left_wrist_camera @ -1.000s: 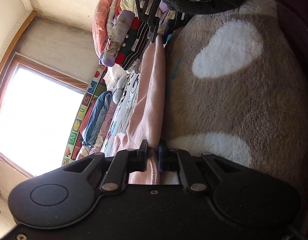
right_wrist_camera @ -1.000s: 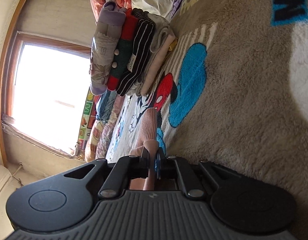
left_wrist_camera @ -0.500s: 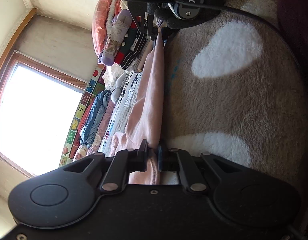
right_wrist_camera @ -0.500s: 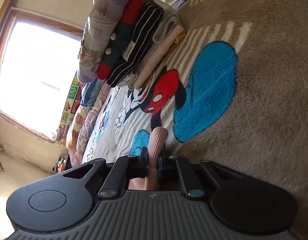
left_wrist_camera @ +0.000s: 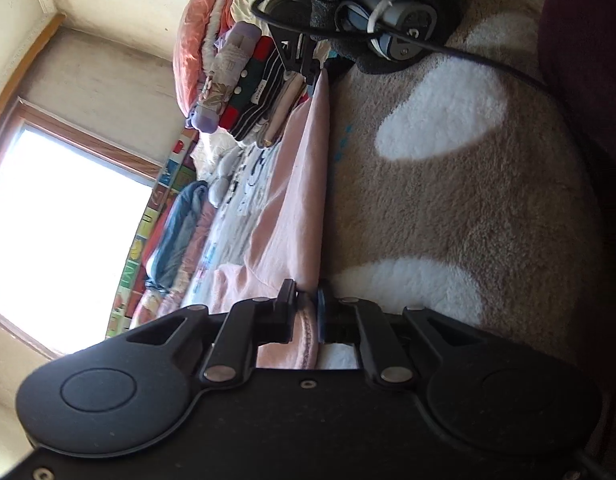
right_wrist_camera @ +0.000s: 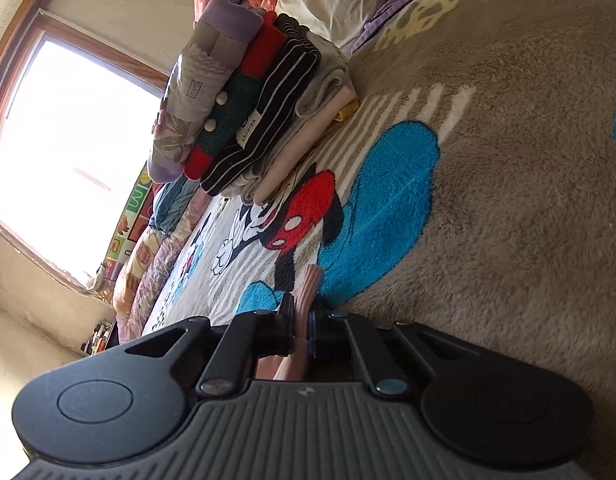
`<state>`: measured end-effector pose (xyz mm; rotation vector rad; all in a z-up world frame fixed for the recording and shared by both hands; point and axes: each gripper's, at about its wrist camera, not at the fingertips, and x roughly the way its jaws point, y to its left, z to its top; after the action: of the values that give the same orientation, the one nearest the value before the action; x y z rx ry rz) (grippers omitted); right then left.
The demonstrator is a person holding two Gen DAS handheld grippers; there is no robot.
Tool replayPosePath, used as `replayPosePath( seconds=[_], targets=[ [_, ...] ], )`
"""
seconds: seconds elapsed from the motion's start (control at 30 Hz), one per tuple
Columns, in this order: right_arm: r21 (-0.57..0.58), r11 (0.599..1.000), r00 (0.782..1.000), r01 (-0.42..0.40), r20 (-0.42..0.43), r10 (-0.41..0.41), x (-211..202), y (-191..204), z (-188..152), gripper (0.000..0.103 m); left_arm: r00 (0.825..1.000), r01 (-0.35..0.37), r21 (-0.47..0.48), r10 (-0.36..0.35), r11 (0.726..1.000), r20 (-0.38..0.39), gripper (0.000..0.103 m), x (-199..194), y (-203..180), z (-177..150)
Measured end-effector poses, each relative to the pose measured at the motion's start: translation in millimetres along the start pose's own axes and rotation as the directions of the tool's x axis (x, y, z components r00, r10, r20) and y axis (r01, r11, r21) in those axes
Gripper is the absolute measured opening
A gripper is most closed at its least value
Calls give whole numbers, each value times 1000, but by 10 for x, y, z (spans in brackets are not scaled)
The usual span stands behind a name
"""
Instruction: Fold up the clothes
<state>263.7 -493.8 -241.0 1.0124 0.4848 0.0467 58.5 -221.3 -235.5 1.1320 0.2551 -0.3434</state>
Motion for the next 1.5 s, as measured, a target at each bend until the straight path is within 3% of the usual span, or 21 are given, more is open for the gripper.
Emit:
replayPosePath(
  seconds=[0.1,0.17,0.3,0.4,0.43,0.47,0.53,0.67,0.7,0.8,0.87,0.9,0.93,1.0,1.2,1.27,1.3,1.43,1.47,1.5],
  targets=[
    [-3,1000,1000,-16,0,16,-7,-11,-1,6,988,157,-131,-154,979,35,37,-196,341,-65],
    [3,999,999,-33,0,33,-14,-27,0,6,972,234,-253,-227,939,58,40,-267,615,-116],
    [-3,999,999,-50,6,50,-19,-26,-16,8,971,226,-551,-231,803,62,38,-120,1089,-213],
    [-10,998,998,-67,9,67,-32,-36,-28,10,971,210,-656,-235,725,51,36,126,1100,-218],
    [-12,998,998,-64,7,64,-28,-30,-27,10,958,236,-660,-286,713,33,35,233,1000,-209],
    [-18,998,998,-58,7,58,-25,-23,-29,9,944,255,-662,-329,705,15,34,330,898,-203],
    [-30,998,999,-48,6,48,-20,-8,-34,9,951,238,-642,-308,729,3,34,340,788,-180],
    [-39,998,999,-43,8,44,-18,-8,-40,8,958,229,-651,-288,724,17,34,229,872,-131],
    [-40,998,999,-45,9,46,-17,-12,-42,8,950,235,-649,-312,723,-4,34,277,841,-147],
    [-40,998,999,-49,12,50,-20,-18,-46,8,941,250,-687,-340,683,4,35,288,911,-220],
    [-38,998,998,-55,12,55,-25,-22,-46,8,943,257,-703,-332,663,31,49,214,991,-238],
    [-37,998,998,-58,12,58,-28,-25,-45,8,947,257,-704,-319,662,45,64,159,1011,-248],
    [-35,998,998,-61,12,61,-32,-30,-46,8,949,256,-705,-311,661,53,67,120,1027,-256],
    [-34,997,998,-62,13,63,-35,-30,-48,8,953,251,-716,-296,651,65,67,68,1080,-295],
    [-23,996,996,-86,14,86,-62,-42,-48,10,967,156,-817,-256,555,10,63,275,1519,-545],
    [-25,996,996,-87,15,87,-64,-41,-51,10,965,127,-832,-261,540,-22,60,466,1662,-588],
    [-28,996,996,-87,17,87,-63,-40,-56,10,964,114,-830,-262,546,-40,57,581,1719,-583],
    [-30,995,996,-92,19,93,-65,-43,-63,11,940,94,-818,-322,567,-115,51,1137,1831,-526],
    [-29,995,995,-95,19,95,-65,-46,-64,11,928,95,-816,-348,570,-134,51,1282,1820,-528],
    [-28,995,995,-97,19,98,-66,-49,-64,11,903,114,-830,-406,545,-142,51,1413,1798,-575]
  ],
)
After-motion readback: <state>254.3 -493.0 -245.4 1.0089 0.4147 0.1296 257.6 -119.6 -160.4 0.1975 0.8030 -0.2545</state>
